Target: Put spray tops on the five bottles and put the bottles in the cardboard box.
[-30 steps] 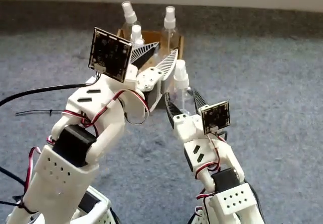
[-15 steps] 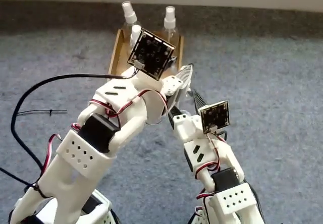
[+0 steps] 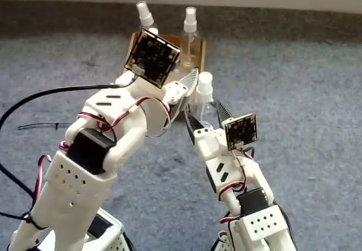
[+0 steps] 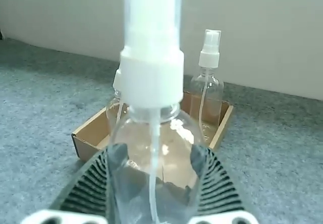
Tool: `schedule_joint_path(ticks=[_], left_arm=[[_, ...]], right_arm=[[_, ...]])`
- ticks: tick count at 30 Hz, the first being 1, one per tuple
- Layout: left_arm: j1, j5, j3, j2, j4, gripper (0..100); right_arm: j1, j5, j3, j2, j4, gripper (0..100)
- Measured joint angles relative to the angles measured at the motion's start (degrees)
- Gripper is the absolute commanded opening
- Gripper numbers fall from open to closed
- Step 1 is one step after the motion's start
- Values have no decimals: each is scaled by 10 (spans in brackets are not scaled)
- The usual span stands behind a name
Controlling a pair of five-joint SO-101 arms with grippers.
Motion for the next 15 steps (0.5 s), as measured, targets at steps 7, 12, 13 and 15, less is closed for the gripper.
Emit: schedule_joint_path(ticks=[7, 12, 13, 15], left_arm=[[-97, -2, -34, -6, 80, 130], [-145, -2, -18, -6, 140, 130], [-157, -2, -4, -6, 144, 130], [-182, -2, 26, -6, 144, 130]], right_arm=[[58, 0, -37, 0, 0, 4], [120, 0, -125, 63, 0, 4], [128, 0, -145, 94, 0, 4], [141, 0, -186, 164, -4, 4]])
